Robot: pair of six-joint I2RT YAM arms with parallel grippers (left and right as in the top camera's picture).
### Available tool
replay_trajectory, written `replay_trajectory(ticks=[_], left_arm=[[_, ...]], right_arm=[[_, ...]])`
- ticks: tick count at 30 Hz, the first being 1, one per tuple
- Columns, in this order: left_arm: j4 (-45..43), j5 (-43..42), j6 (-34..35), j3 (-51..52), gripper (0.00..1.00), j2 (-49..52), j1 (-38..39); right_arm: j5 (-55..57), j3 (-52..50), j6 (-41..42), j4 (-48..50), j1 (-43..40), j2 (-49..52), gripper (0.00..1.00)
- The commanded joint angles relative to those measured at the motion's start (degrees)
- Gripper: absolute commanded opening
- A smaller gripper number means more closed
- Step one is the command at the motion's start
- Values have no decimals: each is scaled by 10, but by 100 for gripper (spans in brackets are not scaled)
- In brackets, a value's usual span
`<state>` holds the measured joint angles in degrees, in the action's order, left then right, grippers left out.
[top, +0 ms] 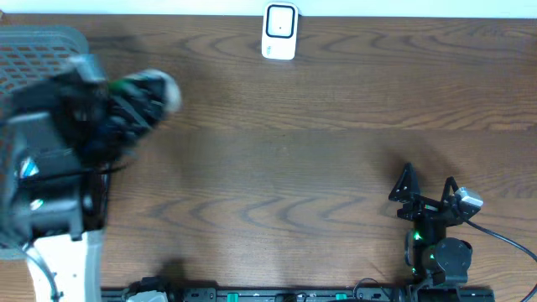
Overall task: Scan the item barcode
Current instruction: 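Carry the jar to the table center and set it down upright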
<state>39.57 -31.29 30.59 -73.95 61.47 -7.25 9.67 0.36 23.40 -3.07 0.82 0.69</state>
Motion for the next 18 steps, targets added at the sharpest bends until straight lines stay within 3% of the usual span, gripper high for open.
replay_trajectory(ticks=[1, 6, 12, 18], left_arm=[[60, 86, -132, -3, 67, 45, 102], [134, 215, -172, 6, 67, 129, 198], [122, 245, -117, 15, 67, 230, 250], [84, 245, -237, 15, 67, 340, 291]], right_arm=[[-1, -1, -8, -2, 0, -3, 99], [-1, -1, -8, -2, 0, -3, 99], [-1, -1, -8, -2, 0, -3, 99], [-1, -1, -8, -2, 0, -3, 99]])
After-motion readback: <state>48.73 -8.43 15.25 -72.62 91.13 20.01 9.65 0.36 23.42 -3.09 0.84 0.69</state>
